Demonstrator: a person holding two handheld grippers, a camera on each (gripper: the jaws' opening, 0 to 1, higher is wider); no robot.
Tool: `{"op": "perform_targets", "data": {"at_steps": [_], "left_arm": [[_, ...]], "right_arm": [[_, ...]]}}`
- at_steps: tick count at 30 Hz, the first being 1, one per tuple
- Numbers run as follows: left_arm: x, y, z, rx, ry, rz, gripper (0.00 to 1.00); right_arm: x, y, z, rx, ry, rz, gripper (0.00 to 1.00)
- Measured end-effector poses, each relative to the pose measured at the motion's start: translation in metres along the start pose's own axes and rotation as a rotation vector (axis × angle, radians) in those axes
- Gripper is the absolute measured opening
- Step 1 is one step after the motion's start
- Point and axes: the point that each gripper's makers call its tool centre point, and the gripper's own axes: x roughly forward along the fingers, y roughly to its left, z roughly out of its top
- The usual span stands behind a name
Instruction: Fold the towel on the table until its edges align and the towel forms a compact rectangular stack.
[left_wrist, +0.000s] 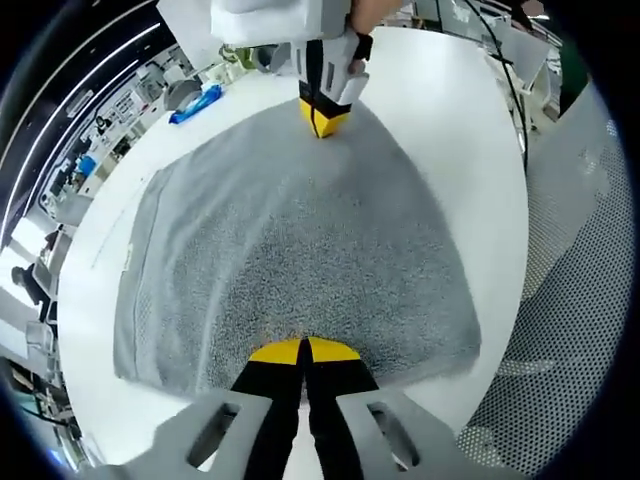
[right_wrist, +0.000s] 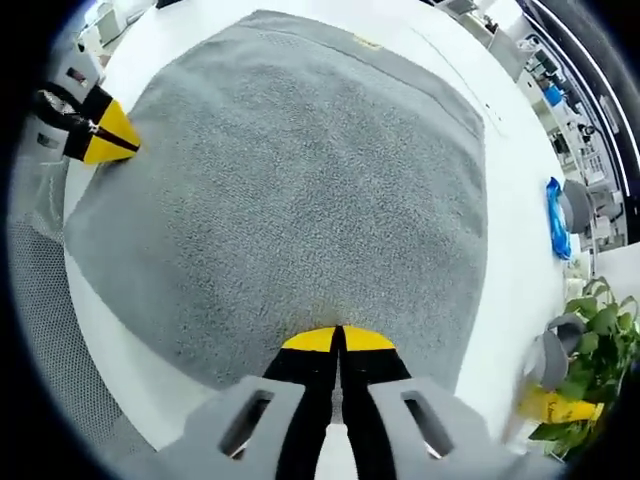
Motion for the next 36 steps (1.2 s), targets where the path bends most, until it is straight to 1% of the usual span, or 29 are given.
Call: {"op": "perform_targets", "data": {"at_steps": [2, 10, 11, 12, 14, 15, 18, 19, 20, 21, 24, 27, 28, 30, 31, 33, 36], "left_arm": [[0.000, 0.001, 0.000, 0.006, 0.002, 0.004, 0.01], [0.000, 0.003, -0.002, -0.014, -0.007, 0.006, 0.01], [0.000, 0.004, -0.002, -0.015, -0.008, 0.007, 0.01], [0.000, 0.005, -0.003, -0.019, -0.008, 0.010, 0.01], [0.001, 0.006, -0.003, -0.029, -0.009, 0.010, 0.01], [0.001, 0.007, -0.004, -0.033, -0.010, 0.010, 0.01], [0.001, 0.008, -0.005, -0.046, -0.014, 0.011, 0.01], [0.001, 0.009, -0.004, -0.067, -0.019, 0.006, 0.01], [0.001, 0.009, -0.005, -0.079, -0.023, 0.003, 0.01], [0.001, 0.010, -0.005, -0.093, -0.033, -0.005, 0.01], [0.000, 0.010, -0.005, -0.138, -0.050, -0.022, 0.01], [0.000, 0.010, -0.006, -0.194, -0.072, -0.048, 0.01], [0.000, 0.010, -0.007, -0.254, -0.076, -0.062, 0.01], [-0.001, 0.010, -0.009, -0.316, -0.080, -0.078, 0.01], [-0.002, 0.012, -0.010, -0.302, -0.079, -0.076, 0.01], [-0.001, 0.011, -0.010, -0.301, -0.078, -0.076, 0.01], [-0.002, 0.011, -0.010, -0.292, -0.073, -0.070, 0.01]], "right_arm": [[-0.001, 0.002, -0.002, 0.001, -0.004, -0.006, 0.00], [-0.007, 0.013, -0.013, 0.072, -0.054, -0.001, 0.00], [-0.007, 0.015, -0.014, 0.091, -0.067, -0.002, 0.00], [-0.009, 0.018, -0.016, 0.129, -0.088, -0.006, 0.00], [-0.011, 0.023, -0.020, 0.152, -0.103, -0.006, 0.00], [-0.012, 0.026, -0.022, 0.182, -0.120, -0.008, 0.00], [-0.014, 0.030, -0.024, 0.212, -0.163, -0.017, 0.00], [-0.014, 0.029, -0.022, 0.229, -0.208, -0.040, 0.00], [-0.014, 0.029, -0.023, 0.253, -0.227, -0.047, 0.00], [-0.015, 0.029, -0.023, 0.300, -0.258, -0.051, 0.00], [-0.016, 0.030, -0.024, 0.381, -0.311, -0.044, 0.00], [-0.017, 0.031, -0.026, 0.401, -0.358, -0.055, 0.00], [-0.017, 0.032, -0.026, 0.403, -0.367, -0.055, 0.00], [-0.018, 0.034, -0.025, 0.425, -0.387, -0.048, 0.00], [-0.018, 0.034, -0.025, 0.427, -0.390, -0.047, 0.00], [-0.019, 0.037, -0.025, 0.450, -0.401, -0.043, 0.00], [-0.021, 0.042, -0.025, 0.450, -0.414, -0.046, 0.00]]}}
